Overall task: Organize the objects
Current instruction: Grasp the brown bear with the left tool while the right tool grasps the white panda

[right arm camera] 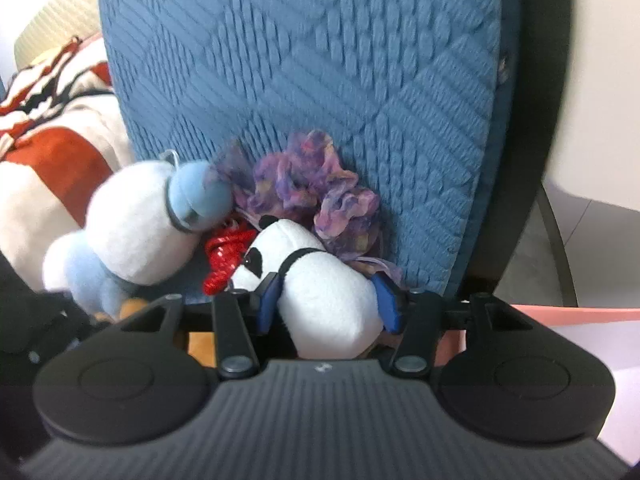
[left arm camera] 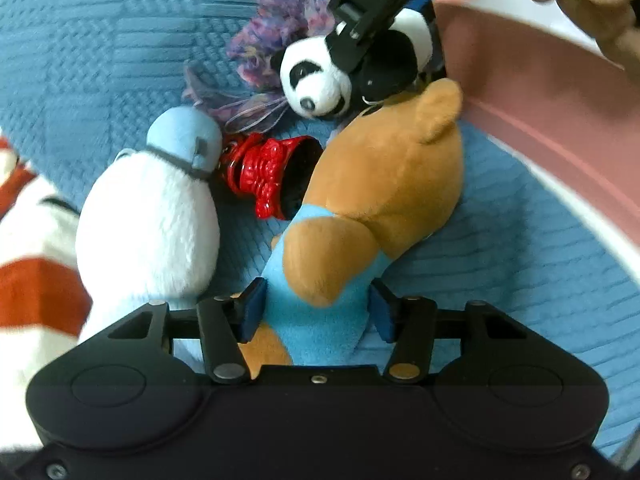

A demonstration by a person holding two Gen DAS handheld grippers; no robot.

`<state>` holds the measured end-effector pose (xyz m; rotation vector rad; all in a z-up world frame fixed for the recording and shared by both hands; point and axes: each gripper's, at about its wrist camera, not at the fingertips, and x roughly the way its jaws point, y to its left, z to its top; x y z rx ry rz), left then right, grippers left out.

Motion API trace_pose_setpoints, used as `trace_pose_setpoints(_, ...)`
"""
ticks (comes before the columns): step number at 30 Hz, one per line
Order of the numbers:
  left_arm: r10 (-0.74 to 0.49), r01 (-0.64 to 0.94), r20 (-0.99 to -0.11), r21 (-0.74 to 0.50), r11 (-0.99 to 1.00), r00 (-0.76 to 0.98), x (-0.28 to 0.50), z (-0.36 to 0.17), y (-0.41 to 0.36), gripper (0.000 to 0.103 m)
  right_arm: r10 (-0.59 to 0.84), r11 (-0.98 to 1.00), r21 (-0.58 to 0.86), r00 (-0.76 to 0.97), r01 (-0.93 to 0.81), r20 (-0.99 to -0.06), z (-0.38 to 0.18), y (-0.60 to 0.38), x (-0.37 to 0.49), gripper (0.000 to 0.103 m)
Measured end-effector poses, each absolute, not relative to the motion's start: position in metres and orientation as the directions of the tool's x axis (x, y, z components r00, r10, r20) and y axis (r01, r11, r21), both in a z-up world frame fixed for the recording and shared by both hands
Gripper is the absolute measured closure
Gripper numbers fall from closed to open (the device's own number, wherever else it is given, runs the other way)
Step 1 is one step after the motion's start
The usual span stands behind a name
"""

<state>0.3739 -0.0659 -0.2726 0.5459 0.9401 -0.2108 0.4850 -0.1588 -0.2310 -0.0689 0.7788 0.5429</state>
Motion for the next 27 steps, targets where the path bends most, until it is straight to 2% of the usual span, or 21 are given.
trace_pose_setpoints(3, 0.044, 0.343, -0.827, 0.280, 0.896, 0.561, 0.360, -0.257, -0.063, 0.054, 0.449, 0.869, 0.160, 0.611, -0.468, -0.652, -0.216, -0.169, 0.473, 0.050)
trace_pose_setpoints(6, 0.077, 0.231, -0.841, 0.233, 0.945, 0.535, 0.347, -0.245, -0.055, 0.056, 0.444, 0.878, 0.163, 0.642, -0.449, -0.625, -0.204, -0.178, 0.460, 0.050)
trace_pose_setpoints(15, 0.029, -0.066, -0.860, -0.005, 0.998, 0.510, 0.302, -0.213, -0.020, 0.058, 0.429, 0.898, 0.187, 0.696, -0.399, -0.576, -0.187, -0.184, 0.419, 0.050)
trace_pose_setpoints(20, -0.024, -0.217, -0.858, -0.156, 0.964, 0.513, 0.273, -0.204, 0.002, 0.058, 0.401, 0.912, 0.186, 0.699, -0.366, -0.591, -0.195, -0.183, 0.383, 0.050)
trace_pose_setpoints(27, -0.051, -0.261, -0.849, -0.218, 0.940, 0.526, 0.253, -0.208, 0.018, 0.058, 0.377, 0.917, 0.167, 0.649, -0.362, -0.661, -0.218, -0.175, 0.323, 0.049)
